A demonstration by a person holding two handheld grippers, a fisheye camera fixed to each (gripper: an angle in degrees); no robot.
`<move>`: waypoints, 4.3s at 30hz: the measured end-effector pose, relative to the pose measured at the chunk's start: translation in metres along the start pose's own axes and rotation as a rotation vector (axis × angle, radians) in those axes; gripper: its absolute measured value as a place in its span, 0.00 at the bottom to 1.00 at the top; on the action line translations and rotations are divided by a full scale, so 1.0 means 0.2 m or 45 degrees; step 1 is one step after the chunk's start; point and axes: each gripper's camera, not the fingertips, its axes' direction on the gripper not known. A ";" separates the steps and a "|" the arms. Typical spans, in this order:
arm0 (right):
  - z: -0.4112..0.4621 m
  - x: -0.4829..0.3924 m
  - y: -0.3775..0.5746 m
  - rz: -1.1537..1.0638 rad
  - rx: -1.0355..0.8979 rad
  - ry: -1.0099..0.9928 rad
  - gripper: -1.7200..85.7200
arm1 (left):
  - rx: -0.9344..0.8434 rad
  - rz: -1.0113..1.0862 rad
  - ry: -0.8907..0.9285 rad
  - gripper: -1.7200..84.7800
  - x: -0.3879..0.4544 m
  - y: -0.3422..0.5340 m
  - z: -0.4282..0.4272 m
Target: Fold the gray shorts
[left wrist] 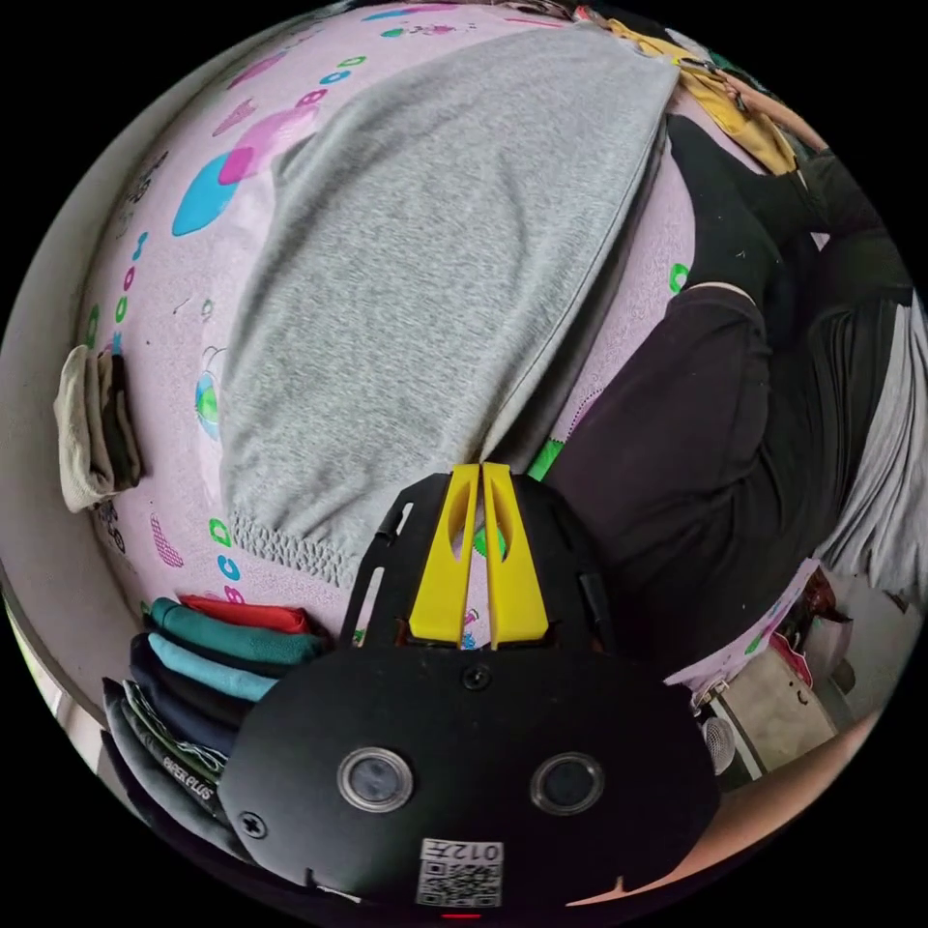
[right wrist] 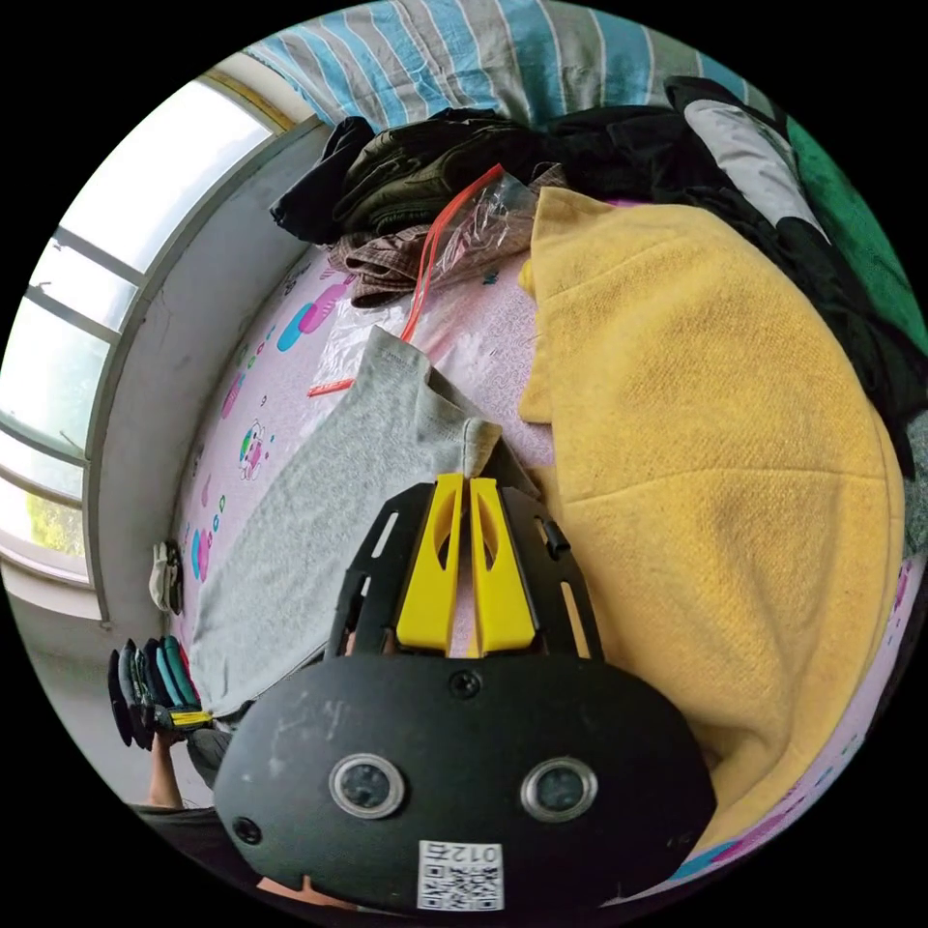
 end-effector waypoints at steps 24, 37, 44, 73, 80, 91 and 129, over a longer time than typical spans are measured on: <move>0.11 -0.13 -0.07 0.006 -0.010 0.009 0.01 | -0.312 0.204 0.113 0.02 -0.27 -0.47 0.08; 0.21 -0.24 -0.04 0.009 -0.092 0.114 0.01 | -0.519 0.398 0.136 0.02 -0.20 -0.61 0.24; 0.08 -0.35 0.04 -0.089 0.060 0.066 0.01 | -0.309 0.246 0.225 0.02 -0.32 -0.44 0.14; 0.73 -1.93 0.52 -1.071 -0.229 0.065 0.09 | 0.265 -0.942 0.175 0.03 -0.48 0.12 0.07; 0.98 -2.12 0.69 -1.188 -0.290 0.199 0.09 | 0.108 -0.926 0.033 0.03 -0.41 0.08 0.15; 1.16 -2.29 0.45 -1.203 -0.311 0.110 0.08 | 0.202 -1.068 0.050 0.02 -0.55 0.22 0.11; 0.31 -0.29 -0.15 0.078 0.011 0.122 0.04 | 0.153 -0.660 -0.005 0.02 -0.32 0.46 -0.10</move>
